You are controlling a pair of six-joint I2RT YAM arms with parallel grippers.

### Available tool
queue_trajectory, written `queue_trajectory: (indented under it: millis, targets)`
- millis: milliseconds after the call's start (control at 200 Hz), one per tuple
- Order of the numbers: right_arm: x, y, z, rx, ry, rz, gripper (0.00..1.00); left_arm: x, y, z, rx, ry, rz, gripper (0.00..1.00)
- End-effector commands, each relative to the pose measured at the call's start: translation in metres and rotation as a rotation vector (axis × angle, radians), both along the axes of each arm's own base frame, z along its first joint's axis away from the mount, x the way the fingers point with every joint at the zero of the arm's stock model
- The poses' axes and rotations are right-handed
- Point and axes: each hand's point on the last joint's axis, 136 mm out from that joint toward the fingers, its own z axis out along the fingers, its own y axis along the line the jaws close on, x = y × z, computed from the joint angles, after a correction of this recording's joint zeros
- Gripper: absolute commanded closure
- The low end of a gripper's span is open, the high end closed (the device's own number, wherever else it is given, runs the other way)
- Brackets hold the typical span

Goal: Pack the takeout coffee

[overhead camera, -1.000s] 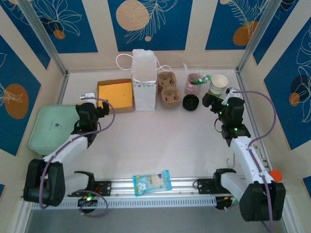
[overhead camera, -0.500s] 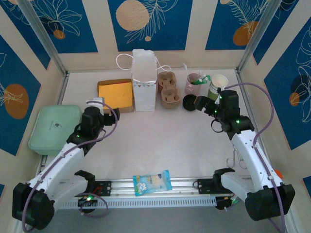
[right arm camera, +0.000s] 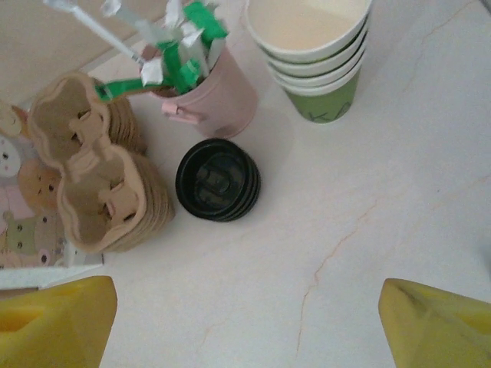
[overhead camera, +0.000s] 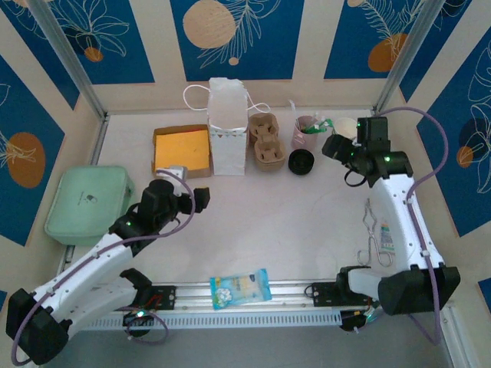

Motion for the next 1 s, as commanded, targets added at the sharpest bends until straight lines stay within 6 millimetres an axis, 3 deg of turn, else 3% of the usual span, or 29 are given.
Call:
queue_trajectory:
  millis: [0,485,996]
  targets:
    - [0.001,-0.010,0.000,0.013,0.067,-0.009,0.11,-0.008,-0.008,-0.002,-0.034,0.010,-0.030,0.06]
    - [0.045,-0.053,0.002,0.053,0.144,-0.163,0.17,-0.021,-0.013,-0.014,-0.088,0.039,-0.063,0.07]
    - [0.074,-0.067,0.005,0.064,0.167,-0.187,0.24,-0.037,-0.002,-0.023,-0.107,0.061,-0.056,0.07]
